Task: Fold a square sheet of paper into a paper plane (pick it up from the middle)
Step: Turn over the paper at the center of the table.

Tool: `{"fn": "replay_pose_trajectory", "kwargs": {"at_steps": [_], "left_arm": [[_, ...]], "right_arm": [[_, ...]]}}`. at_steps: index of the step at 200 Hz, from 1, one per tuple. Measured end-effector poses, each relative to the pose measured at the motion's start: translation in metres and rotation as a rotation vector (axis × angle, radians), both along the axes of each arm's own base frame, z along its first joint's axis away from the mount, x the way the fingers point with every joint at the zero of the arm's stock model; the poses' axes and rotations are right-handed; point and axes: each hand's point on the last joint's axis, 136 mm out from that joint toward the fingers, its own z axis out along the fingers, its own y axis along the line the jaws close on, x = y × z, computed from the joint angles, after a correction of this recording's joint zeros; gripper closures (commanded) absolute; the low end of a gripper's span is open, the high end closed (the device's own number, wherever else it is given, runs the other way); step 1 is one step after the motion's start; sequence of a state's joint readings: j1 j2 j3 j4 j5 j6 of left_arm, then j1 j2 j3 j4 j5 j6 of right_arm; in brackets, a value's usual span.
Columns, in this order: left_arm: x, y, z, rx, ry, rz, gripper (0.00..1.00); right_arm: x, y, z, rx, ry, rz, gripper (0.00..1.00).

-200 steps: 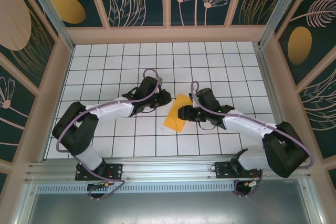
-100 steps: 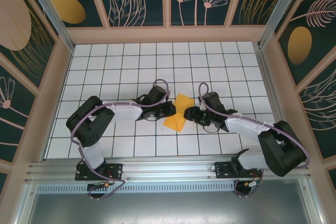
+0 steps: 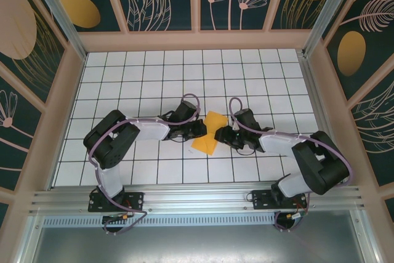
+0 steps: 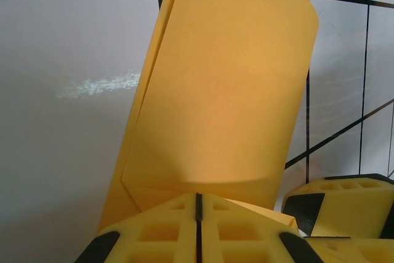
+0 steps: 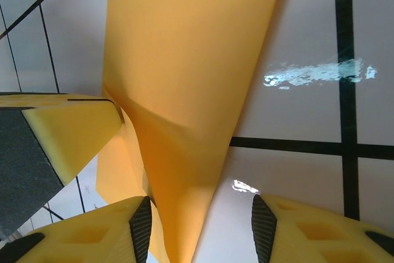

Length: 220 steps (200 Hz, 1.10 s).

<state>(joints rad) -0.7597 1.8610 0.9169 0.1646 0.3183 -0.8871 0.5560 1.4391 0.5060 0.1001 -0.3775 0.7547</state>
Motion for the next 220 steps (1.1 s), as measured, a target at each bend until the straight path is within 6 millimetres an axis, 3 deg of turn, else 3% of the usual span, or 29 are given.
{"fn": "replay_pose_trajectory", "kwargs": {"at_steps": [60, 159, 220], "left_arm": [[0.000, 0.000, -0.001, 0.002, 0.002, 0.000, 0.91], [-0.001, 0.000, -0.001, 0.001, 0.004, -0.002, 0.91], [-0.003, -0.001, -0.006, 0.002, 0.019, -0.010, 0.91]], "right_arm": [[0.002, 0.001, -0.003, -0.004, 0.021, -0.010, 0.62], [0.004, 0.004, -0.004, -0.004, 0.031, -0.007, 0.66], [0.013, 0.017, 0.005, 0.035, -0.014, 0.013, 0.66]]}}
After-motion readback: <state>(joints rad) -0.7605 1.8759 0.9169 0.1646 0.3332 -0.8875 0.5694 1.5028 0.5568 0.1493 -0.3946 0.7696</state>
